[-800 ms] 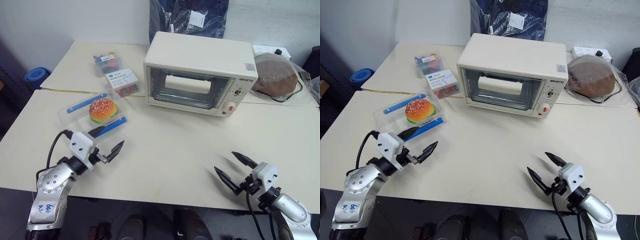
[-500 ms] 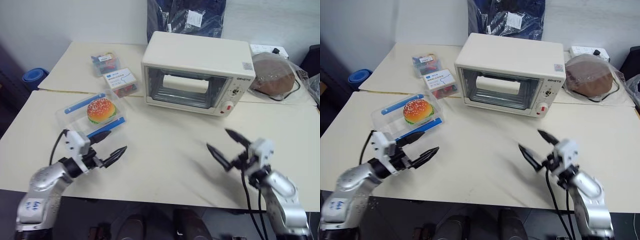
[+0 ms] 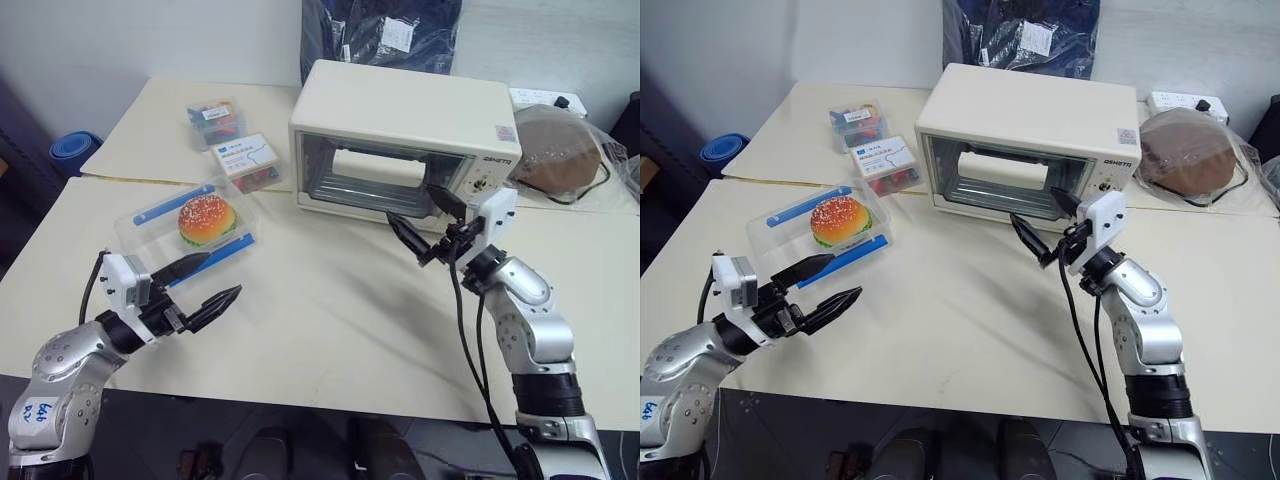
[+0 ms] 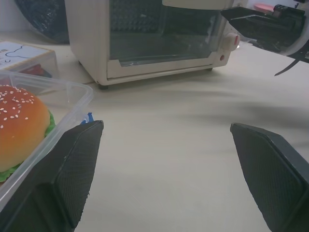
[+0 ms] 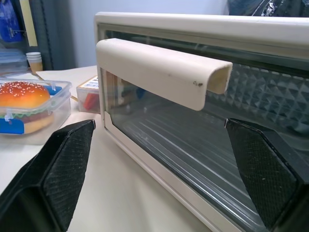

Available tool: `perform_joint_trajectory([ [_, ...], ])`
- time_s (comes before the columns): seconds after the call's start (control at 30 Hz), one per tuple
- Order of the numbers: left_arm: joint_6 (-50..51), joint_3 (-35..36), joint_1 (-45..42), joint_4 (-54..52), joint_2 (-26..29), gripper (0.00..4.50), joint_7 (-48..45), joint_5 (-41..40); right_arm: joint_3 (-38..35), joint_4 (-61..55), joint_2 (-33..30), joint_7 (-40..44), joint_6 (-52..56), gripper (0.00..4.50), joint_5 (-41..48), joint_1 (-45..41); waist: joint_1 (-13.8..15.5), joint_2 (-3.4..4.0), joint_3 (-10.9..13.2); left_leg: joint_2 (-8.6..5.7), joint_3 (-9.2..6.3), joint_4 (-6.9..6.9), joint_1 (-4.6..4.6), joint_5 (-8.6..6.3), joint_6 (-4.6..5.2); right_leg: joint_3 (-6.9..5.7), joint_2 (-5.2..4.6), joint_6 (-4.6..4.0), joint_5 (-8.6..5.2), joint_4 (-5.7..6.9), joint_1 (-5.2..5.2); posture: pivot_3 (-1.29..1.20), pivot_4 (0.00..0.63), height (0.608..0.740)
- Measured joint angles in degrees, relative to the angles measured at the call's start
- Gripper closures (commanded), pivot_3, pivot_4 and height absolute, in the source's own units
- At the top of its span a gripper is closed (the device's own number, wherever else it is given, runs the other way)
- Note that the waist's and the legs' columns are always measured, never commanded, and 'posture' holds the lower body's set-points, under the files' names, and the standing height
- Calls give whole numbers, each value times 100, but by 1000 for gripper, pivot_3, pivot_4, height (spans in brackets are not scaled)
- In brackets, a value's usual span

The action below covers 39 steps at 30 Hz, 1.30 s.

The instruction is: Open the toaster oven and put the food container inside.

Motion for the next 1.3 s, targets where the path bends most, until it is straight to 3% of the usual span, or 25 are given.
perform_joint_trajectory([
  [0.17,-21,-1,140,-1,-149,0,131,15,37,-31,53,416,-306,14,3,-15,-12,1,1,2,2,0,2,-3,5,2,2,0,0,4,0,0,150,740],
  [0.33,-6,189,46,98,-164,0,206,-27,250,-326,-287,1265,-877,14,-112,807,-8,1,1,4,4,-5,2,-5,5,3,6,0,0,-2,-1,0,150,740],
  [0.47,147,212,-477,418,-70,1220,164,-194,355,-304,-468,1602,-1208,0,-343,1168,-10,1,1,3,4,2,5,-2,3,3,8,-1,1,9,0,0,150,740],
  [0.57,227,143,-1358,829,-50,2206,233,-189,344,-262,-488,1615,-1371,0,-439,1212,4,1,1,4,1,2,7,1,-2,0,15,-3,2,15,0,0,150,740],
  [0.8,80,-945,-3643,2184,-336,4416,305,596,390,-196,-490,1596,-1572,0,-562,1198,-11,0,1,5,22,2,4,10,-24,5,26,7,7,7,-1,0,150,740],
  [1.03,-480,-1710,-4613,3578,-791,4488,-19,1352,363,-171,-445,1333,-1586,0,-562,1354,13,-2,3,8,35,8,-10,11,-27,5,31,10,9,6,-26,0,150,740],
  [1.3,-1092,-2472,-4289,3556,-514,4488,-654,2294,-303,-432,-731,1226,-1627,0,-523,2894,111,-2,2,2,36,17,-17,10,-22,20,25,15,12,5,-26,0,150,740],
])
